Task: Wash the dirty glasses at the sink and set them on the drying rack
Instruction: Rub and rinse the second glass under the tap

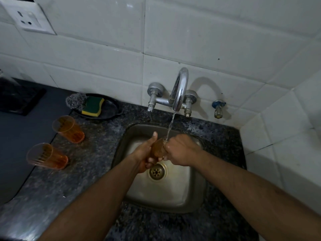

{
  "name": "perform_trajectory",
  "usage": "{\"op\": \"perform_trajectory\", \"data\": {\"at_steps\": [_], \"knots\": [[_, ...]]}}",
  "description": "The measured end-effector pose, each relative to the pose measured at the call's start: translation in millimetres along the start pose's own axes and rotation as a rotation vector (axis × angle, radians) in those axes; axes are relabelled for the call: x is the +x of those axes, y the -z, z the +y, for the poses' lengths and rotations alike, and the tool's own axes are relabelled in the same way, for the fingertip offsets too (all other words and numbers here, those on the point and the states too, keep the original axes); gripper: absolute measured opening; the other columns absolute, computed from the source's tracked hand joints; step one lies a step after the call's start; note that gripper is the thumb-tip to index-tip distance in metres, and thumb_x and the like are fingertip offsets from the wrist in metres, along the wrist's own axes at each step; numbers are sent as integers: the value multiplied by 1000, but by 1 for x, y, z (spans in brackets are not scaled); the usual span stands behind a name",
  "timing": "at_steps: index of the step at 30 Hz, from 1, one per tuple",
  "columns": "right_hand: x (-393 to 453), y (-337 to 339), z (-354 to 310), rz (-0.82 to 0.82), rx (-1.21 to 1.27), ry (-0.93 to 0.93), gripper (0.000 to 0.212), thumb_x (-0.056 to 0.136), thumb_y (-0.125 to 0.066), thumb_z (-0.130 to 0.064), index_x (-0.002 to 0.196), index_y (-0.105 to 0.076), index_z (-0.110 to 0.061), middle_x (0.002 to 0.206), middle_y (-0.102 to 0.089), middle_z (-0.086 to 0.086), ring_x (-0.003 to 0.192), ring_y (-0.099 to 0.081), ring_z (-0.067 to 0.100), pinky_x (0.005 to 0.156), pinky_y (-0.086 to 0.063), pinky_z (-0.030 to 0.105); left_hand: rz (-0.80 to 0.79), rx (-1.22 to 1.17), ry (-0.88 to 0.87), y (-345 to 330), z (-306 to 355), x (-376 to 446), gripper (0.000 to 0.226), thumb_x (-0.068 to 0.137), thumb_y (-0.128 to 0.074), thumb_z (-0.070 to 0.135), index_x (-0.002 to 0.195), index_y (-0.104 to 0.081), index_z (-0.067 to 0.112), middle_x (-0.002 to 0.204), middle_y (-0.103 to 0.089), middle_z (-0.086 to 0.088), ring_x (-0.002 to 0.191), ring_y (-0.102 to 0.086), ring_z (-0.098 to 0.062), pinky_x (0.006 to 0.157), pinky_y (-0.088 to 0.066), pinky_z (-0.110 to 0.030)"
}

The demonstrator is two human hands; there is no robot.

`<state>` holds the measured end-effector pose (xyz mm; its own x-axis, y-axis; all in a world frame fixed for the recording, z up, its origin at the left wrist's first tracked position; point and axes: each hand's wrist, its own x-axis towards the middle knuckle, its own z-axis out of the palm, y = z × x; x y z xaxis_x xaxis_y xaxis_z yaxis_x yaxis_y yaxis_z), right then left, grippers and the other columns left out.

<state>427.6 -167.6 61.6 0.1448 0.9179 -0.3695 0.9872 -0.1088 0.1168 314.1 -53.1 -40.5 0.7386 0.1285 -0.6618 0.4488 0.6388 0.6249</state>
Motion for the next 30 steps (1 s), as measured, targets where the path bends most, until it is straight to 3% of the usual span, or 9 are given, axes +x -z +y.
{"op": "perform_trajectory", "data": {"at_steps": [2, 6, 11, 13, 19, 22, 25, 28, 30], "knots": [[3, -2, 0, 18, 88, -47, 32, 102, -56, -45, 81, -53, -22, 74, -52, -3, 73, -56, 19, 66, -38, 32, 46, -45, -18, -6, 3, -1, 74, 91, -41, 82, 85, -67, 13, 69, -59, -9, 45, -38, -13, 42, -19, -18], [5, -10, -4, 42, 345, -94, 22, 100, -62, -44, 105, -69, -24, 85, -60, -5, 82, -64, 19, 68, -38, 30, 76, -231, -139, -5, 7, 2, 38, 90, -59, 45, 93, -66, 8, 66, -56, -6, 47, -44, -15, 38, -23, -21], [-2, -1, 4, 9, -6, 51, 23, 102, -57, -43, 101, -68, -23, 90, -66, 0, 83, -64, 22, 68, -36, 31, 48, -24, 66, -1, 8, -1, 53, 97, -54, 63, 84, -67, 13, 70, -60, -12, 34, -35, -6, 31, -20, -13], [1, 4, 6, 72, 47, 40, 17, 99, -61, -43, 100, -67, -28, 82, -61, -5, 78, -60, 17, 68, -40, 31, 43, -53, 117, -6, 10, 0, 56, 100, -46, 59, 82, -68, 12, 70, -61, -13, 32, -32, -6, 32, -16, -12], [-1, -20, 1, 283, 839, -185, 47, 75, -90, -34, 119, -74, -38, 107, -74, -18, 92, -63, -6, 85, -55, 26, 78, -273, 104, -9, 13, 5, 45, 100, -39, 37, 74, -62, 9, 54, -50, -8, 33, -33, -8, 31, -16, -14], [-13, -41, -14, 582, 1222, -384, 62, 63, -98, -27, 118, -70, -37, 115, -73, -18, 104, -69, 1, 88, -61, 32, 100, -365, 93, -10, 7, 2, 49, 103, -31, 34, 72, -60, 9, 53, -49, -8, 32, -33, -9, 32, -15, -14], [-11, -50, -36, 683, 1347, -491, 83, 54, -102, -26, 123, -58, -37, 124, -66, -14, 110, -67, 5, 86, -59, 28, 67, -353, 57, -18, 5, -3, 44, 102, -30, 33, 82, -61, 10, 64, -47, -7, 35, -39, -11, 34, -21, -15], [-6, -54, -46, 621, 1277, -520, 76, 61, -99, -30, 123, -58, -45, 115, -70, -15, 104, -67, 1, 88, -60, 30, 43, -310, 65, -29, 8, -4, 47, 103, -39, 32, 89, -76, 7, 87, -70, -15, 66, -69, -24, 61, -53, -30], [-8, -60, -38, 561, 1284, -526, 67, 63, -98, -23, 115, -62, -44, 104, -74, -15, 96, -69, -2, 87, -61, 33, 54, -181, 49, -30, 9, -3, 43, 105, -43, 34, 97, -76, 7, 98, -73, -15, 83, -70, -27, 75, -53, -35]]}}
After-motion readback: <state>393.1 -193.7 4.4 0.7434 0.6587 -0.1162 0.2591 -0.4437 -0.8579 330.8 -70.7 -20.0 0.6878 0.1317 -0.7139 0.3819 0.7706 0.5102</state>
